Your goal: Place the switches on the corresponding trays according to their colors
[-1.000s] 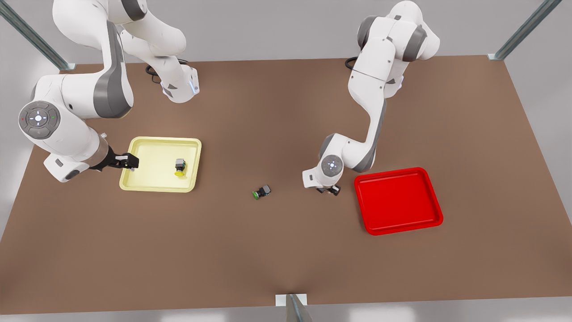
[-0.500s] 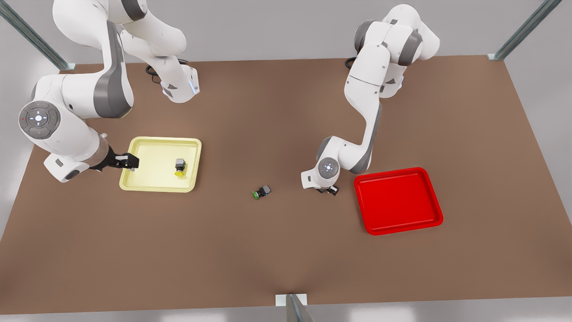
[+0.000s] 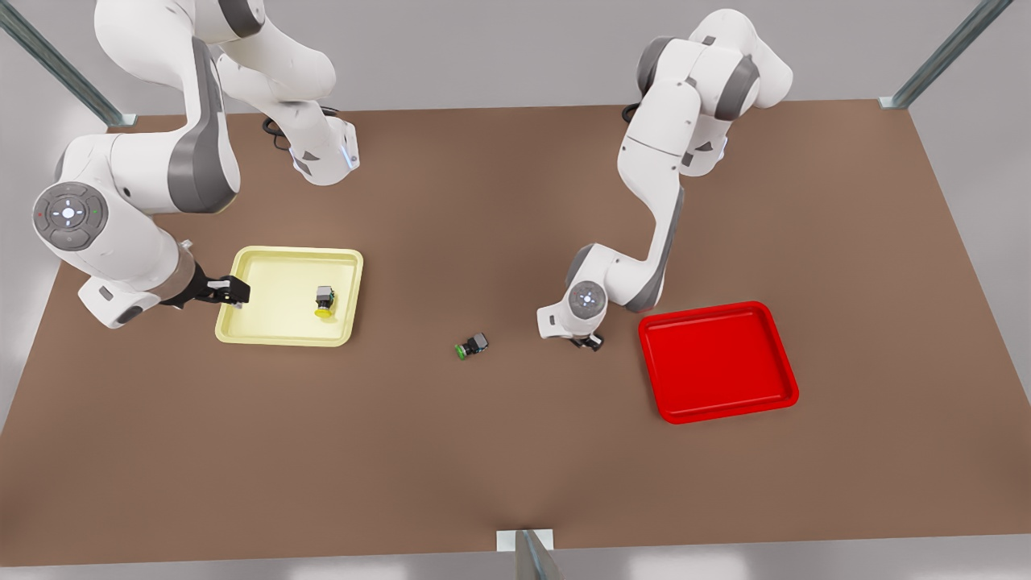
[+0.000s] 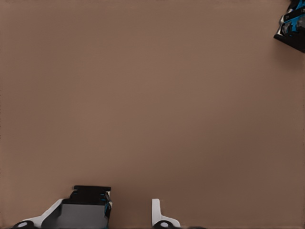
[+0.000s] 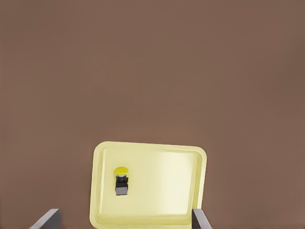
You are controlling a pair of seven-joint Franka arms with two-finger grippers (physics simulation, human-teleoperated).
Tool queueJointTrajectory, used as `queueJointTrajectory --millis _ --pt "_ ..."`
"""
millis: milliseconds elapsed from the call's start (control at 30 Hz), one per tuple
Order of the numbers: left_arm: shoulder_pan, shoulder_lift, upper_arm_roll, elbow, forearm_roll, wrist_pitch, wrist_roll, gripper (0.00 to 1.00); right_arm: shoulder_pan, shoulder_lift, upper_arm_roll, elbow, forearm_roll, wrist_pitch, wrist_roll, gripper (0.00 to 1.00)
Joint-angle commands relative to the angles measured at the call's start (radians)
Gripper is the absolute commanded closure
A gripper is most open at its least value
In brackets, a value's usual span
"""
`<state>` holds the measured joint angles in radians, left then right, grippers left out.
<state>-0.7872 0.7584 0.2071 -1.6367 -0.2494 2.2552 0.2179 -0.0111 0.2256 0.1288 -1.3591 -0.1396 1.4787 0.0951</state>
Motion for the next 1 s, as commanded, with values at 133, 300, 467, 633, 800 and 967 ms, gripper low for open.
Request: queueJointTrajectory --millis 133,300,467,633,800,967 --pt "0.008 -0.008 0.000 -0.002 0.010 -0.002 0.003 0.42 0.000 0.000 0.000 0.000 0.000 0.000 0.000 0.00" --pt "0.006 -0.010 0.002 -0.002 0.010 -0.003 0.003 0.50 -0.001 0.000 0.000 0.000 0.000 0.000 0.000 0.00" --pt "0.006 -0.011 0.000 -0.002 0.009 -0.003 0.009 0.54 -0.001 0.000 0.000 0.000 0.000 -0.001 0.000 0.00" --pt "0.005 -0.013 0.000 -0.003 0.007 -0.003 0.008 0.55 -0.001 0.000 0.000 0.000 0.000 0.000 0.000 0.00" --pt "0.008 -0.028 0.000 -0.002 0.005 -0.013 0.009 0.55 -0.001 0.001 0.000 0.000 0.000 0.000 0.000 0.00" --pt "0.055 -0.106 0.000 0.001 0.007 -0.085 0.011 0.55 -0.001 0.001 0.000 0.000 0.000 0.000 0.000 0.00"
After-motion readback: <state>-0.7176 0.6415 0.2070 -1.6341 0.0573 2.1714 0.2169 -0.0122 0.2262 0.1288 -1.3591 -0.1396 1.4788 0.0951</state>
